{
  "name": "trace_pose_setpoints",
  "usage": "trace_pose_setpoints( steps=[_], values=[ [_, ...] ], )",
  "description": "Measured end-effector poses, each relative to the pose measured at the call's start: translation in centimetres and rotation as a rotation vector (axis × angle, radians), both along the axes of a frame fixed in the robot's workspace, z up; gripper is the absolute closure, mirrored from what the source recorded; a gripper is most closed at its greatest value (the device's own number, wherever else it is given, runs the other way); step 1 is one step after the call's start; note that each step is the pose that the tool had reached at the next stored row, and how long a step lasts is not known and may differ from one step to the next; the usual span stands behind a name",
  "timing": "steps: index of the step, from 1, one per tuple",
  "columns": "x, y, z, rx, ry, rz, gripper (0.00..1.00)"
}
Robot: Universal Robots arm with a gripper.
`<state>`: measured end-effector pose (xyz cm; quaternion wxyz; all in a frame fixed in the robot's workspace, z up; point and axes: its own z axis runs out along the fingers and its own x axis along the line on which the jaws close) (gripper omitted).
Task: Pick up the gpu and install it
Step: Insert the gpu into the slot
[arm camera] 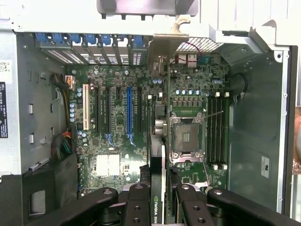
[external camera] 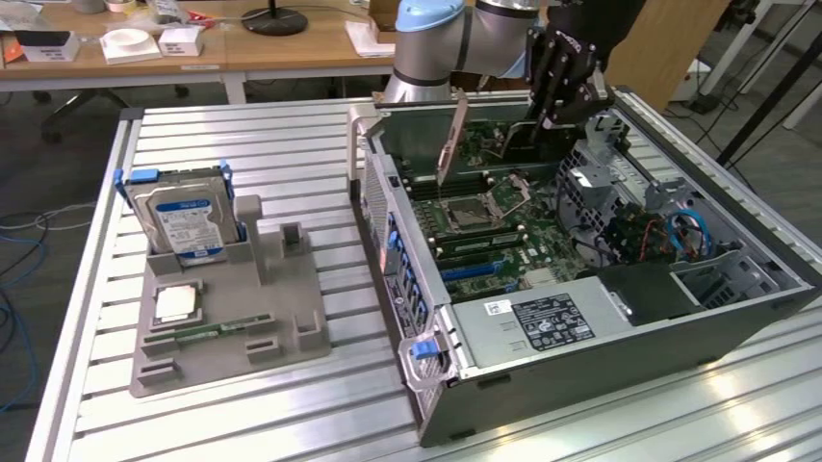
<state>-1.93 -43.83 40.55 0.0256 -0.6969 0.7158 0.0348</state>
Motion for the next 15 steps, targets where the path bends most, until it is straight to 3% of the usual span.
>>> trace_pose_setpoints(
  steps=[15],
  values=[
    [0.00, 0.02, -0.18, -0.0006, 0.0000, 0.000, 0.74]
  ],
)
